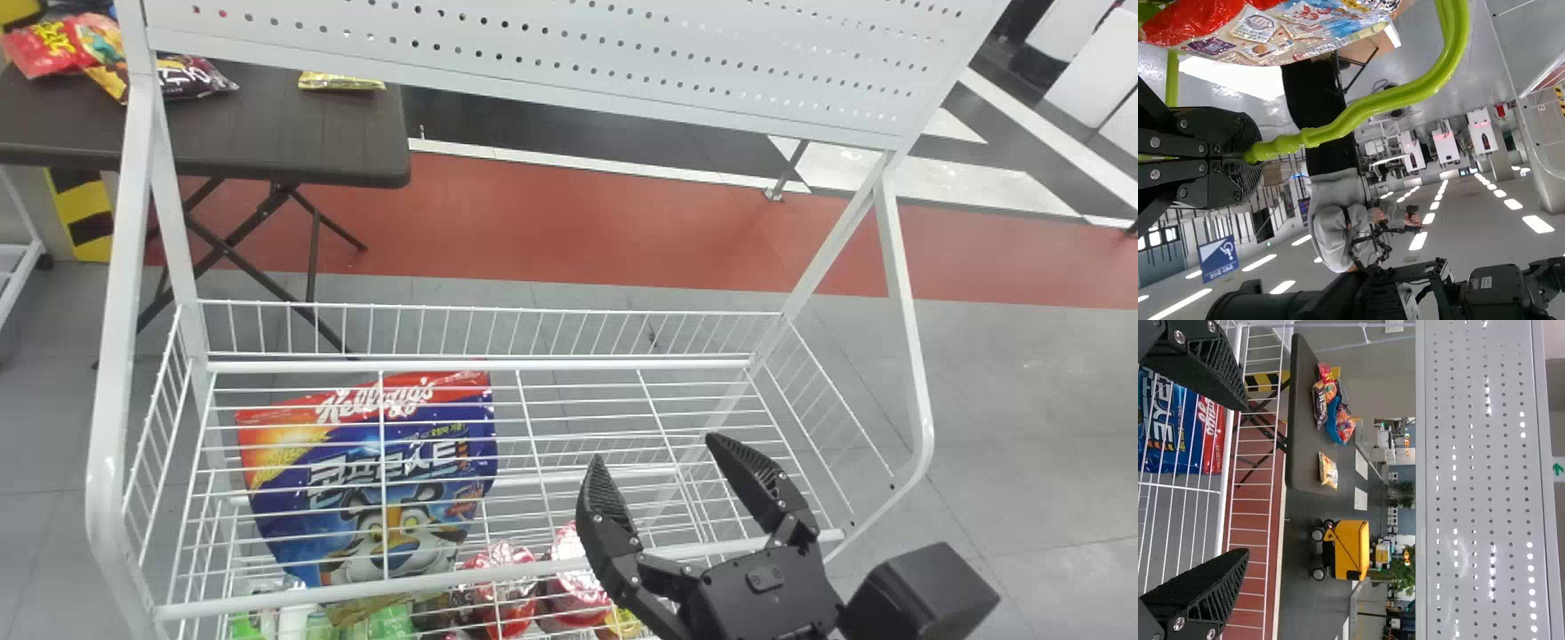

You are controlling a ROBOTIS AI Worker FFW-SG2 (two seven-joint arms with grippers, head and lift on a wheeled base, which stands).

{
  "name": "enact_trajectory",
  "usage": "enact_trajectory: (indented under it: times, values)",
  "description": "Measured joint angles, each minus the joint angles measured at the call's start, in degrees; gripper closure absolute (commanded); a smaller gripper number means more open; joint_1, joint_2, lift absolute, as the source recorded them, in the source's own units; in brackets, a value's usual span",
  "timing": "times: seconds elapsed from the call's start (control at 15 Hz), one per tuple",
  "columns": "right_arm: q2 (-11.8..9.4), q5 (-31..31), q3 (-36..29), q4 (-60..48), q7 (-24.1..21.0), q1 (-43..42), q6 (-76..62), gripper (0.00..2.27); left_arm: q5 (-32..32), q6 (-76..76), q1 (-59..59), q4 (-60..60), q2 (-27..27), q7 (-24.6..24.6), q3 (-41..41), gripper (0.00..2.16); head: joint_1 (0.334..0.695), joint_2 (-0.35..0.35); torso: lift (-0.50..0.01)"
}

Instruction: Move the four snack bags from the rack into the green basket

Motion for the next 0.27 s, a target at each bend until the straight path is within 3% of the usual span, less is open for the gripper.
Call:
enact_trajectory:
  times: [0.27]
  values:
    - [0.0, -0.1, -0.1, -0.1, 0.0, 0.0, 0.1, 0.04, -0.1, 0.0, -0.1, 0.0, 0.0, 0.0, -0.1, 1.58, 0.695, -0.350, 0.000]
